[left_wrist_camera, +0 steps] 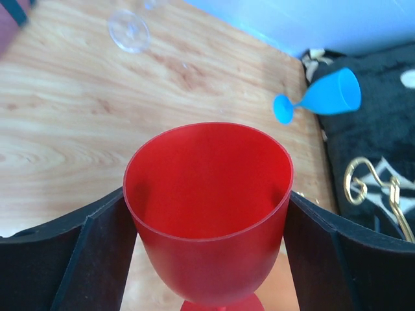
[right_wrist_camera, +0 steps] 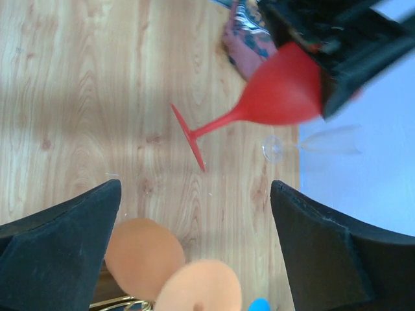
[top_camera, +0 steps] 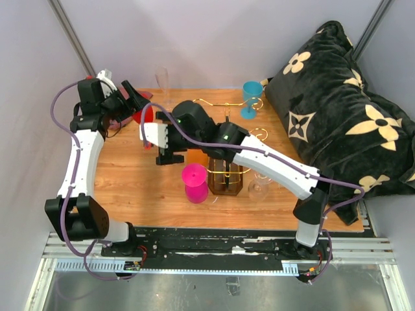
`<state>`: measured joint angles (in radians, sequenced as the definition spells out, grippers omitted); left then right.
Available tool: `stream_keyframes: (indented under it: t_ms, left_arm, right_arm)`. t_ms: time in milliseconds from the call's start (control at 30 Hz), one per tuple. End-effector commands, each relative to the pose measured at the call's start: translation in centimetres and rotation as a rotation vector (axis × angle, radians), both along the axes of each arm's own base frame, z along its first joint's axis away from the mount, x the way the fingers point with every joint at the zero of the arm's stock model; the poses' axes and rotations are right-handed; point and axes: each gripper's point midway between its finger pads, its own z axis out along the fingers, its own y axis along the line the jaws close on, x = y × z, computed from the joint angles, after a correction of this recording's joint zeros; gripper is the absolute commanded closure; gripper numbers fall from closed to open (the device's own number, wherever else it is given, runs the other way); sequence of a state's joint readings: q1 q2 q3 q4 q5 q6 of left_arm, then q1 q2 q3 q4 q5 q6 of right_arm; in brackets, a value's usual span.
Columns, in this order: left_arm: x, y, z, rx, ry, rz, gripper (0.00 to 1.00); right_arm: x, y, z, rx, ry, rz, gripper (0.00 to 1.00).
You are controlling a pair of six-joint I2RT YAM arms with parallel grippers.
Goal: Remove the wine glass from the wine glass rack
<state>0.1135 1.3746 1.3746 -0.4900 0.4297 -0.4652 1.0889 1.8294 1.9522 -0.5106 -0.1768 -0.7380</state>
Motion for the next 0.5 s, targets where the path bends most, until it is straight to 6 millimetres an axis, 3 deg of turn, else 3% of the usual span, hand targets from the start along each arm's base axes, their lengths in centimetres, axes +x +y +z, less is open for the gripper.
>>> stream_keyframes:
  t_ms: [0,133,267,333,467]
  left_arm:
    - [4.2,2.5,1.3,0.11,-0.16,0.108,0.15]
    - [6.7,4.3,0.4,0.201,-0.242,0.181,0.15]
    - [9.0,3.7,-1.1,0.35,-0.325,0.17,0.14]
    - [10.0,3.2,-1.3,0.416,-0.387,0.169,0.13]
    - [11.4,2.9,-2.6,0.468,-0.472,0.174,0.13]
  right_arm:
    - [0.0,-4.1,6.5,0.146,0.146,-0.297,0.04]
    - [-0.1,-6.6,6.2,0.126,0.228,-0.424,0.11]
    - [0.5,-9.0,4.3,0.07,0.114,-0.448,0.24]
    - [1.0,-9.9,1.7,0.036,0.059,-0.458,0.32]
    - [0.9,-10.9,1.6,0.082,0.051,-0.488,0.33]
